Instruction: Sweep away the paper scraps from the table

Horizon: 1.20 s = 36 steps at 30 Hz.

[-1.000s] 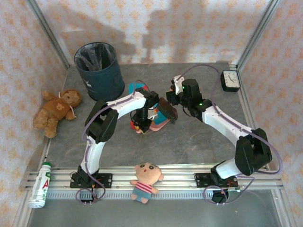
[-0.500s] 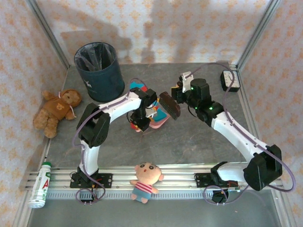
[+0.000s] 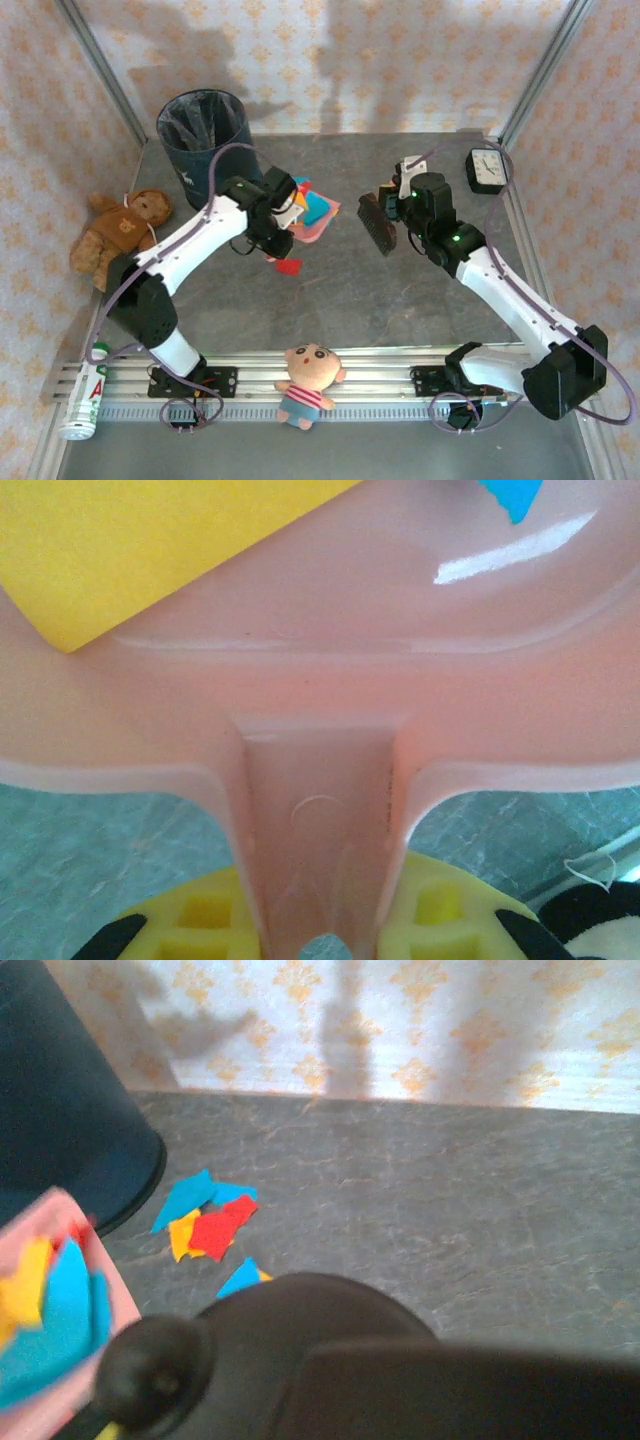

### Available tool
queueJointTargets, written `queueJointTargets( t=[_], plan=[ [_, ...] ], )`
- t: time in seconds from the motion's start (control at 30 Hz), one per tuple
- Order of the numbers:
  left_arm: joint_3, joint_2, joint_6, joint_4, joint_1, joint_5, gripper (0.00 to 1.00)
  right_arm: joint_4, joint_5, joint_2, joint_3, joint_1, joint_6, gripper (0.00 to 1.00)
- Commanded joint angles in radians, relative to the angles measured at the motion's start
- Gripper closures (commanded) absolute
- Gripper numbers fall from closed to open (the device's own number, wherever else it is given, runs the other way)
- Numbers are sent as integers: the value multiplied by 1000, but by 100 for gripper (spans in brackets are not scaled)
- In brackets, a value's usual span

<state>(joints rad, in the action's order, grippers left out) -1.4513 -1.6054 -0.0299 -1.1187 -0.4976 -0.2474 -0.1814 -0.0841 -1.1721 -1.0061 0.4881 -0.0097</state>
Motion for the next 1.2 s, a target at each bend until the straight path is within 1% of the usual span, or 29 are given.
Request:
queueJointTargets(
  t=[0.0, 0.13, 0.33, 0.43, 0.6, 0.7, 0.9, 1.07, 1.17],
  plan=[
    [17, 58, 52, -36, 35, 90, 100, 11, -170, -44, -24, 4, 42, 100],
    [30, 102, 81, -40, 87, 142, 100, 65, -373, -115, -37, 3, 90, 100],
    [57, 138, 112, -37, 144, 193, 100, 109, -525, -209, -73, 38, 115, 100],
    [70, 155, 116, -35, 163, 204, 100, 110, -563, -253, -99, 60, 128, 100],
    [87, 173, 111, -35, 170, 208, 100, 145, -595, -309, -119, 96, 142, 100],
    [98, 177, 107, -35, 169, 208, 100, 158, -572, -354, -136, 106, 164, 100],
    [114, 184, 91, -35, 171, 176, 100, 187, -448, -414, -144, 108, 197, 100],
    [126, 180, 75, -39, 171, 148, 100, 136, -375, -460, -163, 107, 194, 100],
    [130, 177, 65, -46, 170, 133, 100, 79, -290, -459, -167, 107, 176, 100]
  ],
)
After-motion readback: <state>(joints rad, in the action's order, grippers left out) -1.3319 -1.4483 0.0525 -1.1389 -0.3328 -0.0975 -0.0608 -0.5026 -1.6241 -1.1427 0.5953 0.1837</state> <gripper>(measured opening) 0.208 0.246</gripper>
